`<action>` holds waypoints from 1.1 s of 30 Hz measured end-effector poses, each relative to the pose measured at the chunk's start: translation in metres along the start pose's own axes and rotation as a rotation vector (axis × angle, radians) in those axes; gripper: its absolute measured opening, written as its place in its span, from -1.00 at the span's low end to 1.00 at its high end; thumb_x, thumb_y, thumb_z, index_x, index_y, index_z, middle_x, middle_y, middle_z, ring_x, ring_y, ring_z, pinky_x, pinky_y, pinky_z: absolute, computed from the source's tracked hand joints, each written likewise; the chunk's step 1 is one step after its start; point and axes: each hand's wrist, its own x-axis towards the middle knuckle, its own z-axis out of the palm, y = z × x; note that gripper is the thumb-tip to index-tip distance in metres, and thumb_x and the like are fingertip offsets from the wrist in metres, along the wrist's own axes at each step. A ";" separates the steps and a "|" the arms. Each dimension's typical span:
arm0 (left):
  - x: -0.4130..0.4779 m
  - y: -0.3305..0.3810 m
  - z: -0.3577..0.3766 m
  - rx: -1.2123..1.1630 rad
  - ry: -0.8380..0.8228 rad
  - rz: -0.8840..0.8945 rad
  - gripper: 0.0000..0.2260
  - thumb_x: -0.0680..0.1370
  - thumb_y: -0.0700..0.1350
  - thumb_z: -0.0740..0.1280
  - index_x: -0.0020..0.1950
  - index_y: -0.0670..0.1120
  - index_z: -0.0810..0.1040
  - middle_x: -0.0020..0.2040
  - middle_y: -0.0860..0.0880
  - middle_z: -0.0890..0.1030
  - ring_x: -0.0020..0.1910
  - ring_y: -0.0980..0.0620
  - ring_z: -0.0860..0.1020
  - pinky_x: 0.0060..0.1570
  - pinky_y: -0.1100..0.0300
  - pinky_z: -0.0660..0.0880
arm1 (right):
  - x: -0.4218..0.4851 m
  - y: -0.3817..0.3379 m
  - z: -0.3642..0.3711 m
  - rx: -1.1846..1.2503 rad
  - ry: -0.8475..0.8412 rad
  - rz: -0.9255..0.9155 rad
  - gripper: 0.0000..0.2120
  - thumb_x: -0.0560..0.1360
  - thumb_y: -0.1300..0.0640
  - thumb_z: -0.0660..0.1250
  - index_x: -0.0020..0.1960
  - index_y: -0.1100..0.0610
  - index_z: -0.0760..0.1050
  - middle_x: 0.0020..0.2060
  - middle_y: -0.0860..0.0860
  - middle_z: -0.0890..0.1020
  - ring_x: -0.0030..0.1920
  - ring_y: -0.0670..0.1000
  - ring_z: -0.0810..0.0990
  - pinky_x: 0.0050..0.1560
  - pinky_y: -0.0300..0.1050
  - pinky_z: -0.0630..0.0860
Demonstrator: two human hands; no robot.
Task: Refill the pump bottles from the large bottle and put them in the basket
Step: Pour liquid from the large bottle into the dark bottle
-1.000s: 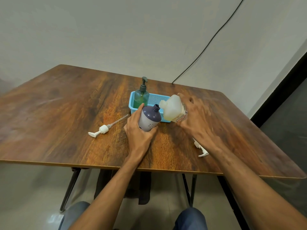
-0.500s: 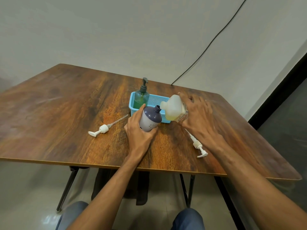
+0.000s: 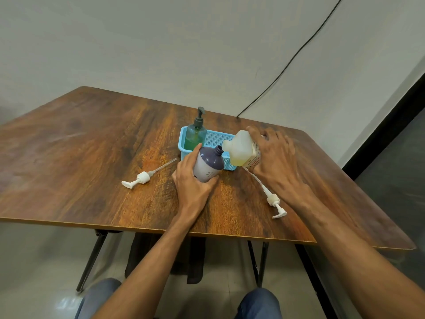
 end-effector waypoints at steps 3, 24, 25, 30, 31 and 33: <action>0.000 0.000 0.000 0.001 0.000 0.002 -0.24 0.35 0.01 0.61 0.50 0.06 0.38 0.32 0.17 0.48 0.27 0.13 0.48 0.31 -0.20 0.42 | 0.000 0.000 0.000 -0.012 0.004 0.000 -0.05 0.26 -0.12 0.62 0.54 -0.03 0.25 0.29 0.18 0.51 0.31 0.20 0.46 0.30 0.26 0.42; 0.000 -0.001 0.000 -0.002 0.002 0.006 -0.23 0.36 0.00 0.63 0.50 0.05 0.39 0.34 0.17 0.48 0.30 0.13 0.48 0.35 -0.14 0.41 | 0.004 0.000 -0.006 -0.048 -0.020 -0.022 -0.09 0.32 -0.08 0.59 0.55 -0.04 0.23 0.33 0.17 0.49 0.37 0.22 0.41 0.37 0.26 0.34; 0.000 -0.002 0.000 -0.003 0.004 0.004 -0.23 0.36 0.01 0.63 0.50 0.05 0.39 0.34 0.16 0.49 0.30 0.12 0.48 0.34 -0.17 0.42 | 0.004 0.000 -0.006 -0.047 -0.026 -0.023 -0.09 0.32 -0.08 0.59 0.56 -0.05 0.22 0.34 0.17 0.48 0.38 0.21 0.40 0.38 0.26 0.33; 0.000 -0.004 0.001 -0.016 0.007 0.003 -0.24 0.36 0.04 0.61 0.50 0.08 0.38 0.36 0.10 0.52 0.31 0.10 0.50 0.30 -0.21 0.46 | 0.004 0.000 -0.007 -0.052 -0.044 -0.026 -0.09 0.34 -0.05 0.58 0.56 -0.04 0.20 0.36 0.19 0.46 0.39 0.23 0.39 0.42 0.28 0.29; 0.000 -0.003 0.001 -0.016 0.005 0.001 -0.24 0.36 0.03 0.62 0.51 0.06 0.39 0.36 0.09 0.52 0.31 0.10 0.49 0.33 -0.18 0.44 | 0.004 0.000 -0.007 -0.055 -0.037 -0.028 -0.09 0.33 -0.05 0.59 0.56 -0.04 0.21 0.35 0.19 0.47 0.38 0.23 0.40 0.41 0.28 0.30; -0.001 -0.002 0.001 -0.009 0.001 -0.006 -0.23 0.36 0.01 0.62 0.51 0.04 0.39 0.36 0.11 0.51 0.30 0.13 0.47 0.37 -0.09 0.38 | 0.004 -0.001 -0.008 -0.058 -0.034 -0.030 -0.08 0.31 -0.05 0.60 0.55 -0.04 0.22 0.35 0.18 0.47 0.37 0.23 0.41 0.41 0.28 0.30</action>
